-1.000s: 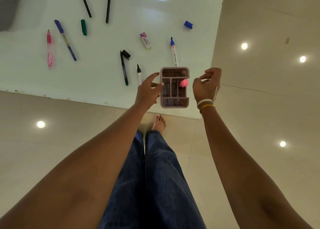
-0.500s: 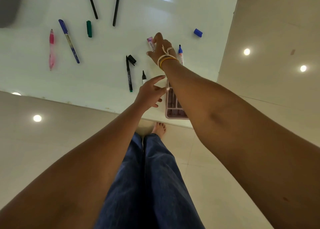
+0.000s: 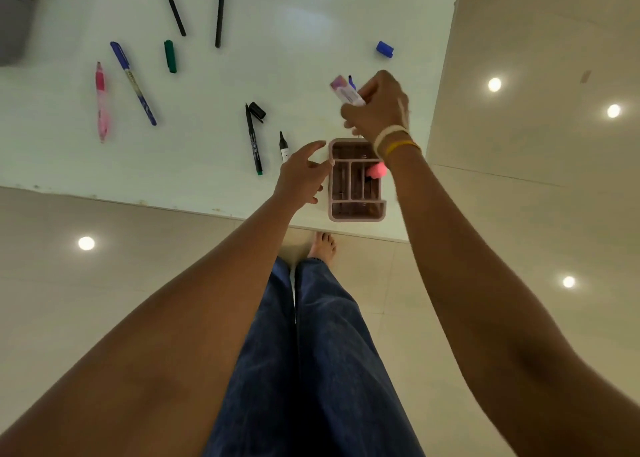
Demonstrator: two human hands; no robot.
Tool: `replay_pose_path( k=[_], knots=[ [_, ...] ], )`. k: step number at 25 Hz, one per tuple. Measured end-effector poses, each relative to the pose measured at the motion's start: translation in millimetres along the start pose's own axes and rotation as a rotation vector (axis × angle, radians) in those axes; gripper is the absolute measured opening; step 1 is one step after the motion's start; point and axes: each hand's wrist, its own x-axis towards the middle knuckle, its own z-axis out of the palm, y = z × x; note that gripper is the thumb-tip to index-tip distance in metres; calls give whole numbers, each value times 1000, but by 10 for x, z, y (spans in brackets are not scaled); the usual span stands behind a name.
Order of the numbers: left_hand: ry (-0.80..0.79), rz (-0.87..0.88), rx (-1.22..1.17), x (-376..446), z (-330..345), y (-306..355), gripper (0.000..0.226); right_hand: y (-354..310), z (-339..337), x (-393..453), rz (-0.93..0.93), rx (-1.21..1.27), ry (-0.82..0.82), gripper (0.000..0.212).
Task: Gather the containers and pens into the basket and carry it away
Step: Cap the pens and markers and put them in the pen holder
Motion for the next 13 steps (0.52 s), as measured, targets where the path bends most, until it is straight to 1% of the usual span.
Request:
replay_pose_path(
  k=[1,3,6,9,11,13],
  knots=[
    [7,6,-9,-20,27,5,54,115,-176,-154,28,70,15,26],
    [12,39,3,-46,95,-19,55,370,-502,-434,50,130,-14,24],
    [37,84,0,-57,179,-101,55,721,-728,-674,45,82,-81,20],
    [57,82,-50,-68,218,-171,56,1024,-612,-685,4,-62,-35,15],
    [70,77,-50,-75,240,-184,57,1136,-476,-654,-1,-83,15,12],
    [93,82,-16,-73,251,-179,57,1169,-339,-619,21,-88,27,10]
  ],
)
